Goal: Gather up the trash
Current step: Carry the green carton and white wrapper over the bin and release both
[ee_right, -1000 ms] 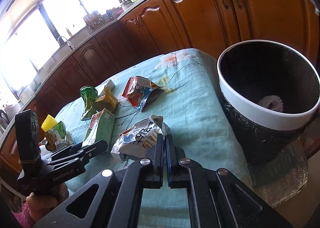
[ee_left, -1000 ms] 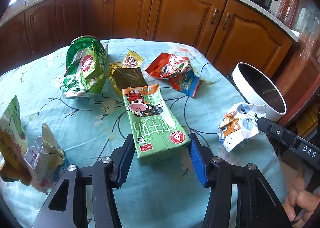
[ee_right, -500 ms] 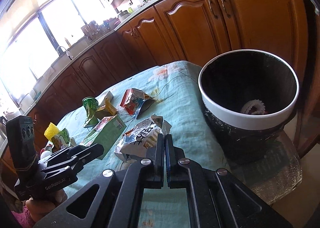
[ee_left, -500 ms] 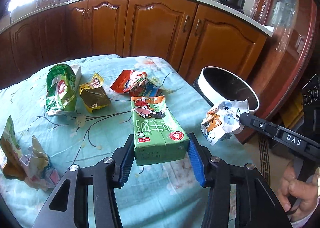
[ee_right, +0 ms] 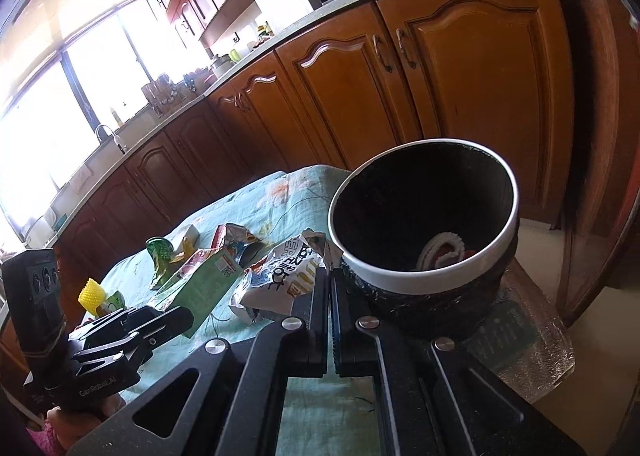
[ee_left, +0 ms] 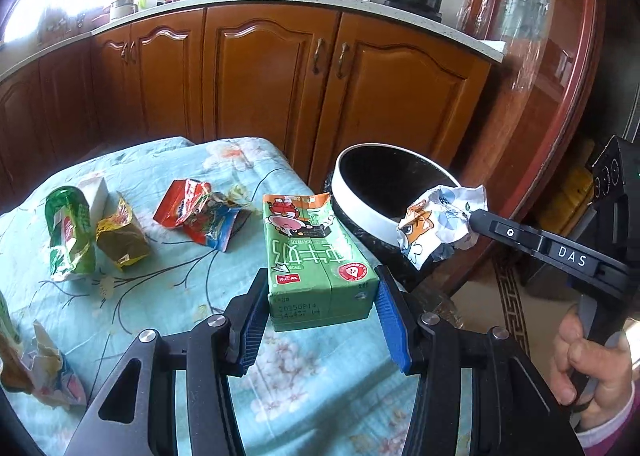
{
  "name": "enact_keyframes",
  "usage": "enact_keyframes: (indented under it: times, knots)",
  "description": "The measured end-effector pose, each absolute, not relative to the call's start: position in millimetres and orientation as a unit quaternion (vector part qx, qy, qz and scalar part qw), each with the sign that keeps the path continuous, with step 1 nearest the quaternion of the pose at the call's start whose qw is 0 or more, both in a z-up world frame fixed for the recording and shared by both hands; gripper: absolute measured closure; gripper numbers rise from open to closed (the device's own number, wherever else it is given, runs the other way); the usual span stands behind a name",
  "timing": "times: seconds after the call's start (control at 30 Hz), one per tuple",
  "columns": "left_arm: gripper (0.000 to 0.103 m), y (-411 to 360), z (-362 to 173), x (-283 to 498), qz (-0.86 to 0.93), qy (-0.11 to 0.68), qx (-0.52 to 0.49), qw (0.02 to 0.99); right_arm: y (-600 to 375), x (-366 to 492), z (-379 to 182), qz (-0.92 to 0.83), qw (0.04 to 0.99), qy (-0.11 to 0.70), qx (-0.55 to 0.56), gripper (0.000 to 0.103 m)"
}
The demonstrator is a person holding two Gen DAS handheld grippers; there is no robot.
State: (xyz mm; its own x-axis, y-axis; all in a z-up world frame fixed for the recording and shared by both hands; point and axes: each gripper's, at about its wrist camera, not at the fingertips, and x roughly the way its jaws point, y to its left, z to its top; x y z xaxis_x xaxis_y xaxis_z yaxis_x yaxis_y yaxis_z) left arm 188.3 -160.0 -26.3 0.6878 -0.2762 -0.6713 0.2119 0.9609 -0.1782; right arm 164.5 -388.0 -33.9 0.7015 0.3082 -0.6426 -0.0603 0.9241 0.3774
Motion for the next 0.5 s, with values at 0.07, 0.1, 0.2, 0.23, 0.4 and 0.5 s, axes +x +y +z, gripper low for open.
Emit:
enact_keyframes:
  times: [0.07,0.1,0.2,0.23,0.4,0.5]
  knots:
    - [0.054,-165.5,-24.4,192.2,-0.139,0.371,-0.040,0.917,-394.6,164.9,-32.3,0.094,0.909,0.369,0.167,0.102]
    - [0.054,-168.1,-23.8,194.3,-0.141,0.371,-0.039,0.917,-398.3,164.2,-32.1,0.090,0.910,0.368,0.168,0.102]
    - [0.054,-175.8,-22.6,202.5,-0.149,0.370,-0.036,0.916,-408.4,165.6,-31.4,0.080,0.912,0.366,0.170,0.102]
    - [0.054,-179.4,-21.9,205.4,-0.152,0.369,-0.034,0.916,-411.1,166.5,-31.5,0.077,0.912,0.365,0.170,0.102]
    - [0.054,-197.8,-19.6,220.9,-0.170,0.368,-0.025,0.914,-425.2,173.1,-30.7,0.059,0.915,0.364,0.162,0.102]
    - [0.054,-205.6,-19.7,231.2,-0.179,0.370,-0.024,0.911,-429.9,179.1,-30.2,0.050,0.917,0.365,0.154,0.102]
